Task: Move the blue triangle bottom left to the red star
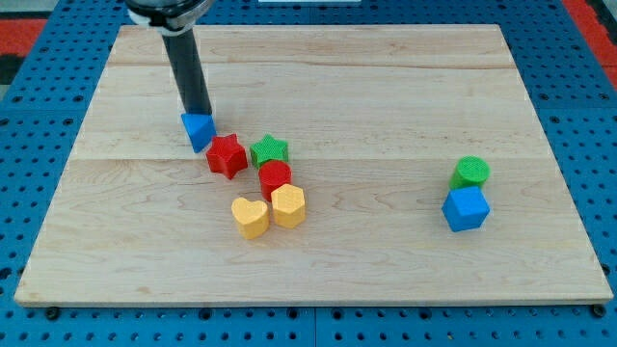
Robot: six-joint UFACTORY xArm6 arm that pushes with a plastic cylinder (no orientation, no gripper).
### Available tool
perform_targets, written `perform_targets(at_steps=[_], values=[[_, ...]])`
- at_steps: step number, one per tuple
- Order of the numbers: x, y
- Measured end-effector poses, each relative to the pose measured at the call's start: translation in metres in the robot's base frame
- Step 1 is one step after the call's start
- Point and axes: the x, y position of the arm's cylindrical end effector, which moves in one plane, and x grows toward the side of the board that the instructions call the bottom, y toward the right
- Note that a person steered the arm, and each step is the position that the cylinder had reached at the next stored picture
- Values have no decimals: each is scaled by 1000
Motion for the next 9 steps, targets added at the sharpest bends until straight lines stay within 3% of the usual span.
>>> perform_targets(at_steps=[4,7,9], values=[[12,28],[24,-22],[57,-27]])
